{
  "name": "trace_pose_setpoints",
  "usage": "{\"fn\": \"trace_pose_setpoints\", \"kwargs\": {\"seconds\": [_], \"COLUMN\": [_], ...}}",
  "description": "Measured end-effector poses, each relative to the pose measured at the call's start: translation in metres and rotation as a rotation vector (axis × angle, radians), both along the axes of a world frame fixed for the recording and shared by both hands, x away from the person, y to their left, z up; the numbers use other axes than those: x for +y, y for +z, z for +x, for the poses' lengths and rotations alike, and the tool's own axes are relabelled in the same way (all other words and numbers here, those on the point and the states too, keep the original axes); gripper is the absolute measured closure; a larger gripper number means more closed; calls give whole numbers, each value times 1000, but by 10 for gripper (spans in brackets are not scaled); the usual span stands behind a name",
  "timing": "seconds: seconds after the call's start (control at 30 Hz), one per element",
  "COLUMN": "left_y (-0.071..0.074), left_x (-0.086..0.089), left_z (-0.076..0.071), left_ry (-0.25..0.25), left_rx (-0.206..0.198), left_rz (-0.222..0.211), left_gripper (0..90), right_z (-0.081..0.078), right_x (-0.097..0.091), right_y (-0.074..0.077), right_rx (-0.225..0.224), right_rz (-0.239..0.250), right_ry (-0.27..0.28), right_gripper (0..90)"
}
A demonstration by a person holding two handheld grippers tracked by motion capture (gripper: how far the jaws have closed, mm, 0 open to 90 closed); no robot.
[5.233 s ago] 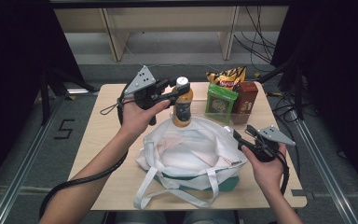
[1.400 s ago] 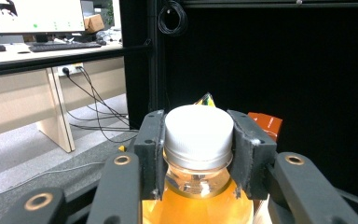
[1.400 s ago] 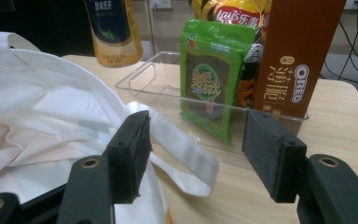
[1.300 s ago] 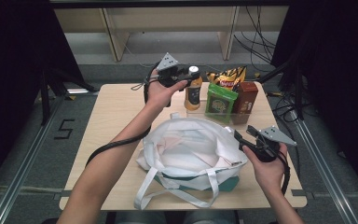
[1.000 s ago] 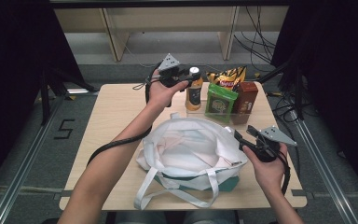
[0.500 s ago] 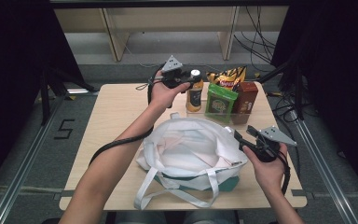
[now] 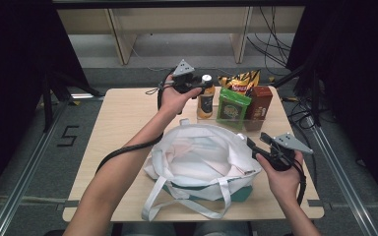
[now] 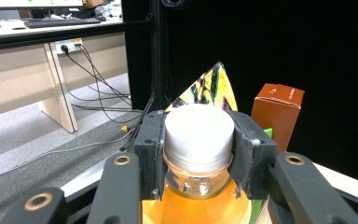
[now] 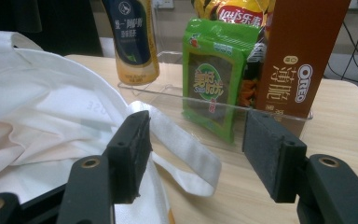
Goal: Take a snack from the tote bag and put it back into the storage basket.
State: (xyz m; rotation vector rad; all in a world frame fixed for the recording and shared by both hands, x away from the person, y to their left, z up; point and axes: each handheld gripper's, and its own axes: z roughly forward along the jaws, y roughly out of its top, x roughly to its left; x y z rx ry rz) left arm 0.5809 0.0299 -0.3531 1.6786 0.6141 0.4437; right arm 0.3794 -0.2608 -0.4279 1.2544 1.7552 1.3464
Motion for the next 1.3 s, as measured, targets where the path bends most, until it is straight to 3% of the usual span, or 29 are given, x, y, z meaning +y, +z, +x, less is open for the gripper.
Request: {"fn": "trace_pose_setpoints", "kwargs": {"seconds": [0.47,0.53,0.63,1.07,1.17,1.3], "left_y": [-2,-2,-3,-7,-8,-11], "left_x": [-5,-6,-6,-8,-8,-9], "left_z": [3,3,4,7,8,9], "left_ry": [-3,-2,1,11,7,6], "left_rx": [6,7,9,15,20,18], "left_rz": [7,6,11,16,30,45], "left_gripper": [588,588,588,588,588,588], "right_z": [1,-1,1,1,-1,0], "right_x": [-1,0,-1,-1,1,0], "right_y": [0,0,0,0,0,0], "right_rx": [-6,15,-7,0,20,17], "right_rz": [-19,-2,-20,-24,4,-10], "right_ry": [-2,-1,7,8,3,19], "right_gripper": [423,423,423,423,423,423]}}
